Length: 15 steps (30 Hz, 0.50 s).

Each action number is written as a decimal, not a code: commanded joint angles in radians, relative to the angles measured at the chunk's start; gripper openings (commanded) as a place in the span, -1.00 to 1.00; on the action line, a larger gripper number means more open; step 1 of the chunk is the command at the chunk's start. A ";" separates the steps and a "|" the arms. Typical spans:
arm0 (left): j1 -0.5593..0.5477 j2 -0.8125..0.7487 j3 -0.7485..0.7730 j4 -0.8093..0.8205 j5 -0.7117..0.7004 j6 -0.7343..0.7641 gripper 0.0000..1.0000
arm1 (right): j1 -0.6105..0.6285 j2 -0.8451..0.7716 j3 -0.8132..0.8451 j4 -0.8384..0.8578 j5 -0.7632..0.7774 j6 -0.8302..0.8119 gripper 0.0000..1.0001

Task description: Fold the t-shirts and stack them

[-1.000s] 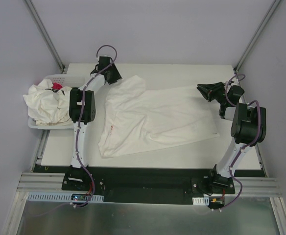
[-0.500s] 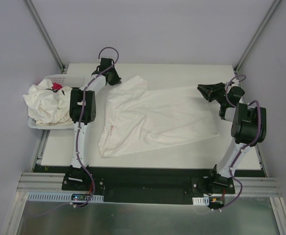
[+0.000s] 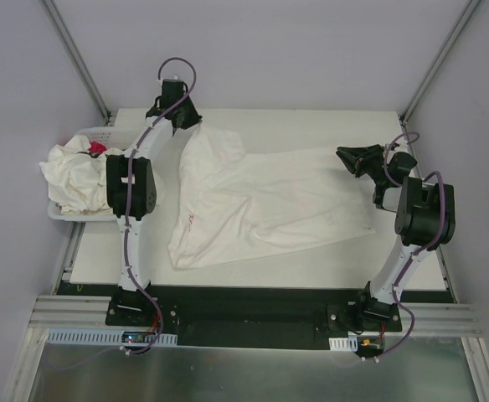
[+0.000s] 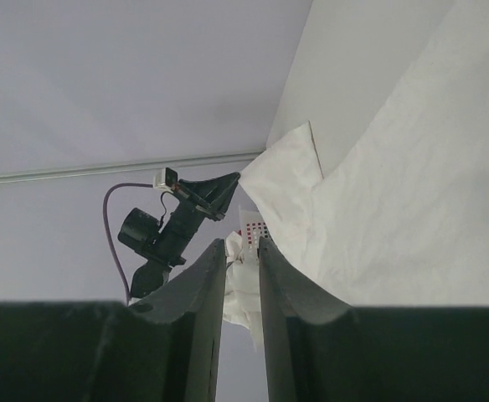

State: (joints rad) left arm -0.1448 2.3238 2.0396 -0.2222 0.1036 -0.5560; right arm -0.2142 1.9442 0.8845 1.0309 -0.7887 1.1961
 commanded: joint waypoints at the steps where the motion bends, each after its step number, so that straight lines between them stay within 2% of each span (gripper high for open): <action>1: -0.007 -0.150 -0.060 0.012 -0.004 0.021 -1.00 | 0.012 -0.008 -0.010 0.116 0.003 0.023 -0.50; 9: -0.036 -0.296 -0.320 0.026 -0.021 -0.001 -1.00 | 0.016 0.002 -0.013 0.159 -0.001 0.060 -0.50; 15: -0.068 -0.368 -0.449 0.052 -0.041 -0.002 -1.00 | 0.021 0.018 -0.004 0.184 -0.001 0.088 -0.51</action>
State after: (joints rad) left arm -0.1909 2.0563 1.6482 -0.1970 0.0929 -0.5591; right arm -0.2031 1.9446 0.8692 1.1213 -0.7879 1.2602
